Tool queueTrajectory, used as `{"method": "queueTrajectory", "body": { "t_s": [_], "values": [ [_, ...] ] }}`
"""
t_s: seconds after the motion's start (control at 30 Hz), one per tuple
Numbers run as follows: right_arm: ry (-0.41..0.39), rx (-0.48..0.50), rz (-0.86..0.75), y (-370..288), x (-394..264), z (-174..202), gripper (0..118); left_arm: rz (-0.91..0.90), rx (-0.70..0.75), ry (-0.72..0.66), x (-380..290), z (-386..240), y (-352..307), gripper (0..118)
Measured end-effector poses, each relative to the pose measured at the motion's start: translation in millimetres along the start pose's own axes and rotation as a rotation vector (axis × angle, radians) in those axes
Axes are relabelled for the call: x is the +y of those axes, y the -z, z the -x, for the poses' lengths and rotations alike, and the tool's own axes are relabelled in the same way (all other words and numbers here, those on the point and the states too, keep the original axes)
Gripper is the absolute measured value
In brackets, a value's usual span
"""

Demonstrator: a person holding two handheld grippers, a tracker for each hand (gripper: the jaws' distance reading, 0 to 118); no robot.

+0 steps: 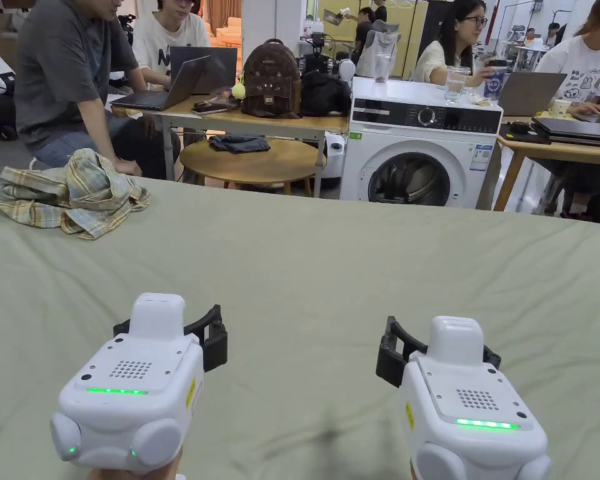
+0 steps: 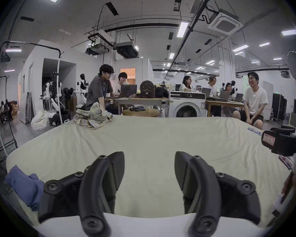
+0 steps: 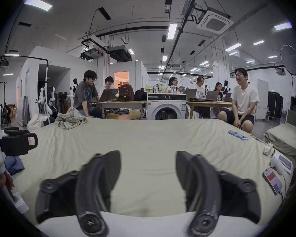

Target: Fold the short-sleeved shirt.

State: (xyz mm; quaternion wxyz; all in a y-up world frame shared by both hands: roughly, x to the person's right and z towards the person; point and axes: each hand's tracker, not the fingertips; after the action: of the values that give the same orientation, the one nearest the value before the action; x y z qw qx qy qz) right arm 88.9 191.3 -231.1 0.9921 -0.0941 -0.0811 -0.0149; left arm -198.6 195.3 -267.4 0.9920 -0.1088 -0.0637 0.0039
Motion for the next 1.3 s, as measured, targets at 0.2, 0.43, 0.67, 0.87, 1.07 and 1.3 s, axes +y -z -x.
{"method": "queueTrajectory", "body": {
  "t_s": [0.2, 0.43, 0.67, 0.87, 1.07, 1.3],
  "values": [
    [0.006, -0.025, -0.010, 2, 1, -3, 86, -0.027, -0.026, -0.002, 1, 0, -3, 72],
    [-0.005, 0.027, -0.023, 4, 8, -7, 86, -0.079, 0.036, 0.049, 2, -10, -5, 72],
    [0.066, 0.000, -0.037, 8, 11, -15, 86, -0.084, -0.002, 0.019, 8, -10, -3, 72],
    [0.121, -0.008, -0.023, 9, 16, -18, 86, -0.114, -0.054, -0.023, 6, -7, 0, 72],
    [0.142, -0.031, 0.010, 14, 21, -19, 86, -0.092, -0.055, -0.020, 6, -10, 5, 72],
    [0.188, -0.051, 0.034, 15, 25, -22, 86, -0.104, -0.027, -0.004, 4, -9, 6, 72]
  ]
}}
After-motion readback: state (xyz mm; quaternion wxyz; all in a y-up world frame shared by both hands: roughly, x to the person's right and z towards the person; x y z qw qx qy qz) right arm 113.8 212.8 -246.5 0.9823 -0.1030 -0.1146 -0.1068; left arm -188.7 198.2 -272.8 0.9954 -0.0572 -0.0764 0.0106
